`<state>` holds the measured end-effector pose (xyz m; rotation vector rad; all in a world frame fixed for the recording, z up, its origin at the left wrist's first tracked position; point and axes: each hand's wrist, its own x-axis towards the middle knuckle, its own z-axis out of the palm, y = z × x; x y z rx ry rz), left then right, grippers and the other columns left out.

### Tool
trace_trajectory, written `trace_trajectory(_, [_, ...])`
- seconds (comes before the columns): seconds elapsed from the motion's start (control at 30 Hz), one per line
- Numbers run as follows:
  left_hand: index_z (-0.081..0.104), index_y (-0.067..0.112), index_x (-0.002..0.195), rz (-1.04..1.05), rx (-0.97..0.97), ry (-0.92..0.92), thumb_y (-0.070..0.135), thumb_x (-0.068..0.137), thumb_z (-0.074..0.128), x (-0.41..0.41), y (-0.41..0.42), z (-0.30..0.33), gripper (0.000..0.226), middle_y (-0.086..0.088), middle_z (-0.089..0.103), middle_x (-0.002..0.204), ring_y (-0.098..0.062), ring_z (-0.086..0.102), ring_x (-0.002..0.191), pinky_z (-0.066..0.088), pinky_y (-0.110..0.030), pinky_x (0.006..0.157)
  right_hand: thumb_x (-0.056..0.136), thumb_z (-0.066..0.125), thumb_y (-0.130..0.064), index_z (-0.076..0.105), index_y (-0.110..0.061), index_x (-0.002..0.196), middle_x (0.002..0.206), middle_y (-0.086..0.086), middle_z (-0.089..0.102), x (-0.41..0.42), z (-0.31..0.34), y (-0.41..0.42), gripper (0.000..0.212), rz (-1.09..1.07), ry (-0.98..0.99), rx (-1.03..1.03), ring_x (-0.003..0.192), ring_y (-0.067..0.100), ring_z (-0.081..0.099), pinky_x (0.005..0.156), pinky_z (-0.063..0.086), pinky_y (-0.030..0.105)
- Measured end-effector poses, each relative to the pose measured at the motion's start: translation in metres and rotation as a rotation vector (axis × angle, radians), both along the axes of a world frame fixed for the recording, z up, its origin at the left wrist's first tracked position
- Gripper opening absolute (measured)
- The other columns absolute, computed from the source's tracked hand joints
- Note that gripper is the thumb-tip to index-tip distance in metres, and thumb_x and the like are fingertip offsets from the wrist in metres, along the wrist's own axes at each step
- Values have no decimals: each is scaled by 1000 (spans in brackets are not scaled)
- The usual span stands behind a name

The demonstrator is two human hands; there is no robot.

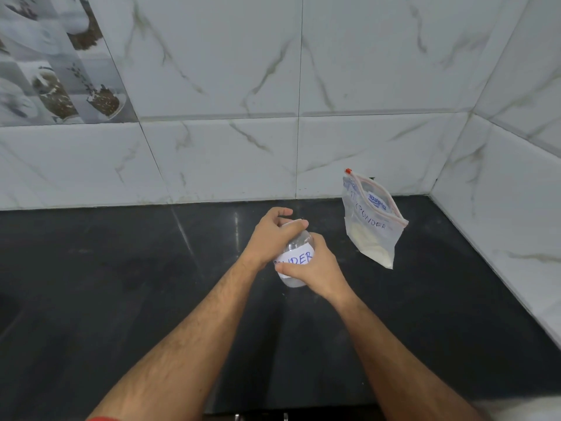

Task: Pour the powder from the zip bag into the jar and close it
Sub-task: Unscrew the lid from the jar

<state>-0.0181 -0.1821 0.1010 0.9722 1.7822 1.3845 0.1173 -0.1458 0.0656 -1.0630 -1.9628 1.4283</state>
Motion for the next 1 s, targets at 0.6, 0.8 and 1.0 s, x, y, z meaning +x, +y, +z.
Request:
trace_trajectory(0.6, [48,18,138,-167,51,-76,11,78,82,-35,-41,1,69,-1,66,125,-16,66,114,52,-29,98,62,93,-27,34,-37,133,117,-22,53,3,-12,-3,92,-1,29,70,104,7,61,79,52,15])
trace_trajectory(0.8, [42,26,146,-207,67,-81,26,68,84,-26,-36,3,88,3,56,138,-12,61,121,55,-28,95,62,93,-29,34,-41,127,118,-20,56,-5,-11,-13,89,10,35,93,103,7,63,78,54,17])
trace_trajectory(1.0, [36,21,151,-220,44,-86,21,85,78,-31,-43,0,78,3,57,142,-5,59,124,50,-14,91,62,93,-28,33,-41,126,110,-25,54,-2,-9,-5,88,-34,23,90,100,5,61,72,49,13])
